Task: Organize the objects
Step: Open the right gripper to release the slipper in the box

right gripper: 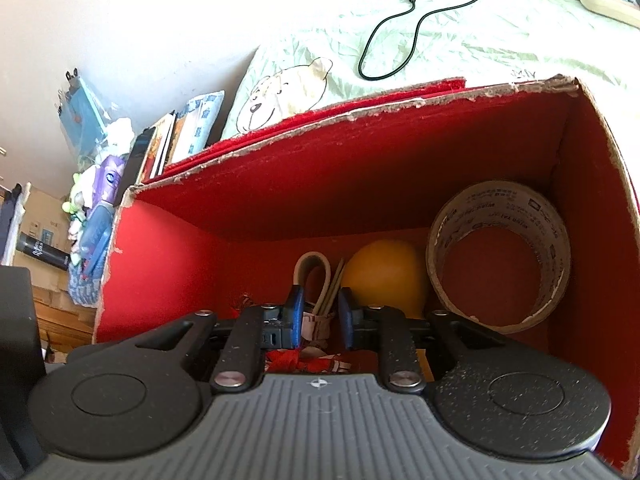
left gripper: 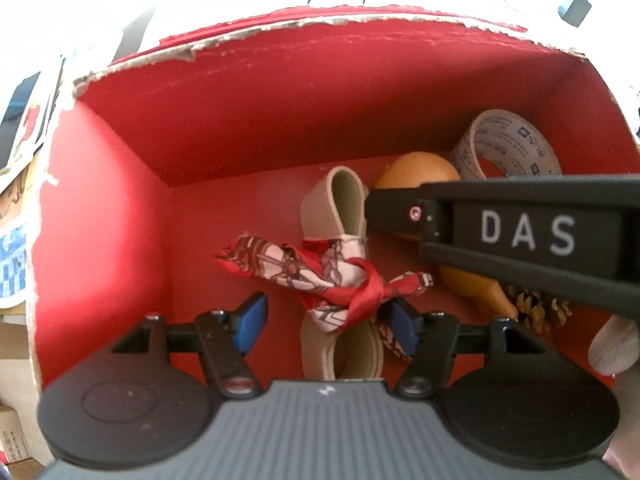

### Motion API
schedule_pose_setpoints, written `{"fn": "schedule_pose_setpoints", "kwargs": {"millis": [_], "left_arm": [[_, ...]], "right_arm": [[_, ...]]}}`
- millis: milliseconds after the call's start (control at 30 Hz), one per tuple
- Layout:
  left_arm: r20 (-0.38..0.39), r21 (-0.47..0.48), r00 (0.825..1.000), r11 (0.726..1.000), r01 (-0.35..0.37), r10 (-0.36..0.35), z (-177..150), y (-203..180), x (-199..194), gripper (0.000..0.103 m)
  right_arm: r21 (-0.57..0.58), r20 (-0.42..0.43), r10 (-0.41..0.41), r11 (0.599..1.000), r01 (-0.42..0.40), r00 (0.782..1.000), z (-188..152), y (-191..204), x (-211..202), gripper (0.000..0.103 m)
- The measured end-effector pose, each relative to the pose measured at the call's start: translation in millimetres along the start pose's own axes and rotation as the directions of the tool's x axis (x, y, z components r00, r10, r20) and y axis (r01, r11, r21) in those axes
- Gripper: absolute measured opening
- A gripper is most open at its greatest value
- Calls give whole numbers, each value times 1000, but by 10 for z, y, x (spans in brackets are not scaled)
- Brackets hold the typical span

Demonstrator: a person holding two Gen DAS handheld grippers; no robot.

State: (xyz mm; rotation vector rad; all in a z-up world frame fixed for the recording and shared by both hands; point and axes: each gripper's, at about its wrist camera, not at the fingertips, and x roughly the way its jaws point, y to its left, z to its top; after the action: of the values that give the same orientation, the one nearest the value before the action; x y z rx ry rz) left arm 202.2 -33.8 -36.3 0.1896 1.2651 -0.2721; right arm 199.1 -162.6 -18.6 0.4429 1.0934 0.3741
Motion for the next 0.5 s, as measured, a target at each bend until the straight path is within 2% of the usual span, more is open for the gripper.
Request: {"fn": "schedule_pose_setpoints", "kwargs": {"millis": [267,500], "left_arm": [[34,-4,998,999,-47,47,-17,-14,-24,69],[41,10,998,999,-52,51,-23,-31,-32,71]], "right_arm": [[-15,-2,18,1000,-18,1000,-1,34,4,23],[0,15,12,1000,-12,1000,-13,19,-17,23]]}}
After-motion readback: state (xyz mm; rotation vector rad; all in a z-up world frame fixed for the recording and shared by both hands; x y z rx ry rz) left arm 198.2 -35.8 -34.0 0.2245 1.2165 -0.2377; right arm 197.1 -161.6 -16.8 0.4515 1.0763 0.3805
